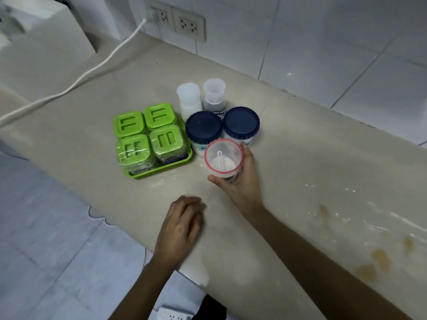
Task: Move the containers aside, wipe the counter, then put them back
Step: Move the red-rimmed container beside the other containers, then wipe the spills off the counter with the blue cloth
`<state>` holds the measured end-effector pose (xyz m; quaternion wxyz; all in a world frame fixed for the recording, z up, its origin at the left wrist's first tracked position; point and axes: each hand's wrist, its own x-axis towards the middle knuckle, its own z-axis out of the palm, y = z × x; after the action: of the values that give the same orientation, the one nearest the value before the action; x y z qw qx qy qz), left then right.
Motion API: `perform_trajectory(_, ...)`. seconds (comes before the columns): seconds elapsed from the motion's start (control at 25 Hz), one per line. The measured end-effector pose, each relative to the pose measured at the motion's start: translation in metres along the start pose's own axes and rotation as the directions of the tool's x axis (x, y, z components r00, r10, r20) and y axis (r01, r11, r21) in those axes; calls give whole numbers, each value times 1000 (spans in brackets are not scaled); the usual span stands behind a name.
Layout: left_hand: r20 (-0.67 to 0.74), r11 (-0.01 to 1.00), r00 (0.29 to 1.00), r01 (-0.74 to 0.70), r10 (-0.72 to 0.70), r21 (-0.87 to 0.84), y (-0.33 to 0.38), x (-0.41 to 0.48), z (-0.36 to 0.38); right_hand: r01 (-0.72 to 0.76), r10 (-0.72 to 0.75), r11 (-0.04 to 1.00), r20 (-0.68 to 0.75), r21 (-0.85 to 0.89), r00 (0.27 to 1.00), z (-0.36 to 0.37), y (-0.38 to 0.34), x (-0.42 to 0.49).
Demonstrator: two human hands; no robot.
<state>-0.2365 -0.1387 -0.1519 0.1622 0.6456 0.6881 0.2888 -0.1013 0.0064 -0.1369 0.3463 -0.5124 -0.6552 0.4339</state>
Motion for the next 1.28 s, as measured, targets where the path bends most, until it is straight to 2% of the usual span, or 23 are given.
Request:
perform_trajectory(0.12,22,999,999,-38,39,-24,8,-8,13,-11,13,993,13,-115,1000,-23,5,-16)
perform_trajectory(0.24,70,995,996,-52,59,-89,36,-17,28,-70,63,975,-37,-213,997,-77,25,-81)
perform_trajectory(0.4,206,963,949,-203,238,-178,110,-24,63,-167,119,915,-148,-368,982,-166,61,-193)
perform_trajectory(0.48,283,933,892,-310,353,-184,148,-26,86,-261,161,879,-266,-399,950,-201,76,-237)
perform_trajectory(0.64,437,849,729,-478,526,-224,239,-46,144,-448,217,802,-505,-396,835,-277,103,-315)
perform_trajectory(0.72,457,787,649,-571,608,-235,276,-57,171,-498,205,754,-566,-428,798,-312,119,-348)
perform_trajectory(0.84,532,732,554,-650,641,-205,325,-75,203,-600,188,641,-660,-479,727,-373,149,-384)
perform_trajectory(0.92,550,761,594,-637,586,-122,354,-91,233,-624,255,603,-620,-498,742,-426,190,-393)
perform_trajectory(1.0,560,724,555,-679,615,-122,363,-90,235,-703,340,508,-634,-498,694,-452,203,-397)
perform_trajectory(1.04,546,740,586,-665,599,-97,348,-83,228,-691,382,481,-580,-540,719,-446,206,-382)
perform_trajectory(1.08,527,780,646,-624,552,-52,327,-72,214,-662,418,464,-514,-588,749,-430,207,-362)
perform_trajectory(1.16,504,786,661,-616,556,-59,324,-73,209,-700,448,397,-541,-593,712,-431,207,-370)
perform_trajectory(1.28,472,817,699,-571,537,-83,312,-76,198,-737,482,361,-562,-572,672,-431,204,-392)
